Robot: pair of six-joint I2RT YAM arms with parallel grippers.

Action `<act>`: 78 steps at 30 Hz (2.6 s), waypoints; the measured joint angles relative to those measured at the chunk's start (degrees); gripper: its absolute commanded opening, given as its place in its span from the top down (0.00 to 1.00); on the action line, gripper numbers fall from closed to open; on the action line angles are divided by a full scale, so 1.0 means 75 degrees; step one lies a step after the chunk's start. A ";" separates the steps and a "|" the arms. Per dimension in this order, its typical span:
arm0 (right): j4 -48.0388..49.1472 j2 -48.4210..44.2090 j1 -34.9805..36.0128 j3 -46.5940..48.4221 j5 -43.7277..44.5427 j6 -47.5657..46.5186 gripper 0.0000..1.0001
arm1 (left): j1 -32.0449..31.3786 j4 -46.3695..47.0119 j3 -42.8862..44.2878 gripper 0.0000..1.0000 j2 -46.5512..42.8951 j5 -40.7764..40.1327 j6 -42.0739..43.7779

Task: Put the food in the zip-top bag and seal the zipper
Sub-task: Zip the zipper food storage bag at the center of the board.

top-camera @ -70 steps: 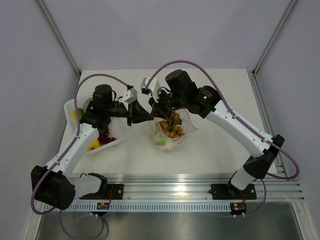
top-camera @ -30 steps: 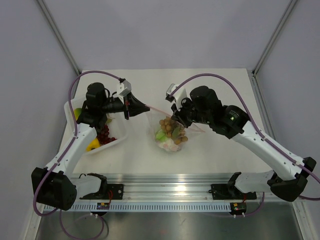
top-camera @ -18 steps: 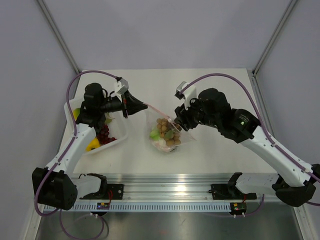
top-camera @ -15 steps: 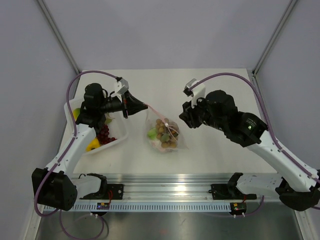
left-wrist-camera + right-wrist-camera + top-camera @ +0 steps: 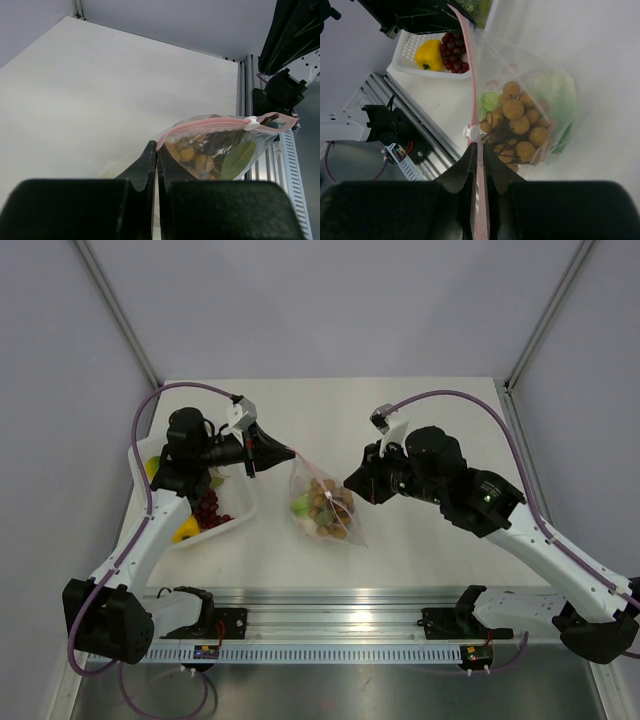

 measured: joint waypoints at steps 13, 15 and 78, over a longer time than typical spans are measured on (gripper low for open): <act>0.0629 0.0388 0.0067 -0.0335 -0.1448 0.0577 0.87 | 0.0000 0.0000 -0.0003 1.00 -0.0017 0.0000 0.0000; 0.0621 0.0358 0.0079 -0.0455 -0.1515 0.0644 0.82 | 0.0000 0.0000 -0.0003 1.00 -0.0017 0.0000 -0.0003; -0.0058 -0.0358 0.0353 -0.0600 -0.0146 0.1177 0.57 | -0.0015 -0.0152 -0.0003 1.00 -0.0017 0.0000 0.0029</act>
